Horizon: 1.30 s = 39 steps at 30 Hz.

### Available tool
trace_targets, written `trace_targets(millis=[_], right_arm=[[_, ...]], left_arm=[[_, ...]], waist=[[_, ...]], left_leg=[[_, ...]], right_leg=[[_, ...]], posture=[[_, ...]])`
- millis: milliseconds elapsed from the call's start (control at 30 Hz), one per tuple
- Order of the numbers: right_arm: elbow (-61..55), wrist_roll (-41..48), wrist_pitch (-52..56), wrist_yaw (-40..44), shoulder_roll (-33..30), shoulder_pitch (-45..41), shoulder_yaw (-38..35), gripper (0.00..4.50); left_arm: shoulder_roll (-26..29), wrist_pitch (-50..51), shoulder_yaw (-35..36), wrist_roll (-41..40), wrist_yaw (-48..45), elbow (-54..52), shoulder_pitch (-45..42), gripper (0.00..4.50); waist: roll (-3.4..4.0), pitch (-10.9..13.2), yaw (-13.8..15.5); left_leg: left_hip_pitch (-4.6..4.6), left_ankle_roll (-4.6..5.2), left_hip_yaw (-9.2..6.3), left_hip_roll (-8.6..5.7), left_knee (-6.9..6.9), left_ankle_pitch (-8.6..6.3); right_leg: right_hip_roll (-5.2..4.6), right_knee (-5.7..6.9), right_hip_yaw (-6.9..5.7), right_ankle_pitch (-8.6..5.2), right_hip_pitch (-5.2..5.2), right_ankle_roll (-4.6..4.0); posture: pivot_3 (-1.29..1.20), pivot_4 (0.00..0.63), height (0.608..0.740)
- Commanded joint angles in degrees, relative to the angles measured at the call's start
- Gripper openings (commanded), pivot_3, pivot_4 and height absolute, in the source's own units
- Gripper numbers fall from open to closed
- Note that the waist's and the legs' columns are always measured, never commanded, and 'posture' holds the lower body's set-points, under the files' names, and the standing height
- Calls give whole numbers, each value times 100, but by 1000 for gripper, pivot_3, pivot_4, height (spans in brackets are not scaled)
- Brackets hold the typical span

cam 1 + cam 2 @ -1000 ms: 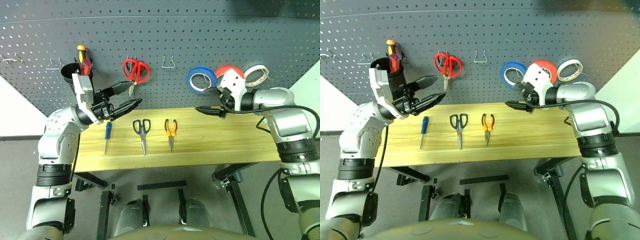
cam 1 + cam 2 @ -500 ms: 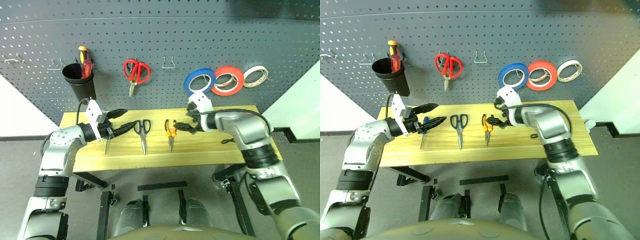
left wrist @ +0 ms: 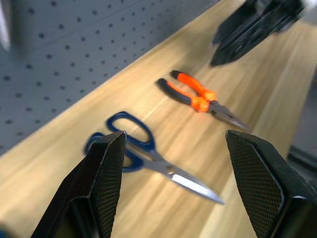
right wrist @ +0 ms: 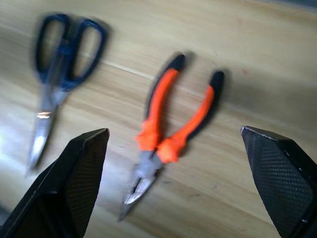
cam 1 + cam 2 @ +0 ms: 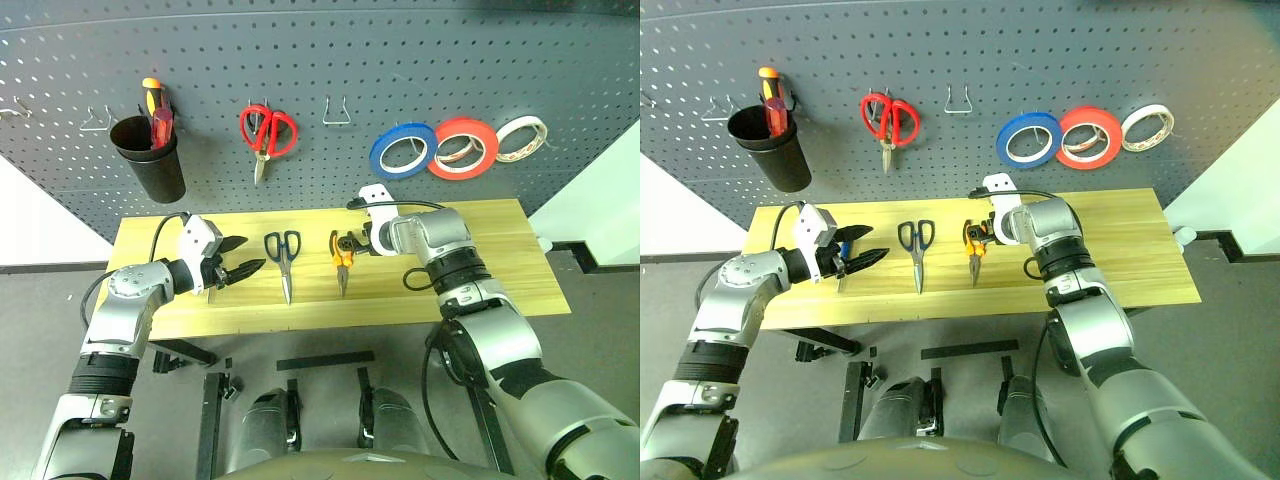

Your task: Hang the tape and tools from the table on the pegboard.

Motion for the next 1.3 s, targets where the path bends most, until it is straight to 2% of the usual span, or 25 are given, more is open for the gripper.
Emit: trace_targets(millis=[33,233,500,900,1000,1167,1200,1300], right_arm=[[497,-59,-365,-132,80,-350,-153,4471],[1132,0,-725,-227,221,-628,-330,4471],[1546,-49,-977,-270,391,-761,-376,4471],[1820,-584,-1137,-174,559,-684,123,4471],[1847,-739,-1232,-214,556,-648,223,3867],[1904,-897,-1319,-131,566,-664,307,2220],[1908,-909,-1314,-118,571,-668,305,2049],[1907,-941,-1297,-52,556,-690,322,2052]], left_arm=[[32,-39,155,-293,-262,-212,89,3376],[72,89,165,-477,-391,-417,155,3376],[53,175,222,-518,-174,-762,283,3376],[82,89,224,-455,-11,-943,396,3376],[18,107,274,-637,-78,-1113,468,3376],[-85,-48,334,-867,-234,-1351,582,3376],[-87,-62,336,-874,-241,-1369,590,3376],[-70,-136,328,-808,-264,-1345,610,3376]], waist=[[3,88,-1],[6,343,12],[7,532,39],[5,580,38],[6,580,43],[6,581,49],[6,581,51],[7,581,54]], left_leg=[[-1,0,2,1,0,0],[-4,0,8,6,-2,0],[-11,0,15,5,-11,0],[-11,-1,20,9,-13,0],[-11,-1,22,14,-13,0],[-11,-2,26,30,-13,0],[-11,-3,26,36,-13,0],[-11,-10,29,50,-16,4]], right_leg=[[0,0,0,0,-2,0],[0,7,7,0,-17,0],[0,9,11,0,-33,0],[1,9,12,0,-37,0],[2,8,12,0,-37,0],[12,3,14,0,-37,0],[16,2,15,0,-37,0],[34,0,16,0,-40,-1]], posture=[[39,328,738],[62,365,738],[82,382,738],[110,372,738],[119,373,738],[127,374,738],[132,375,738],[130,370,738]])
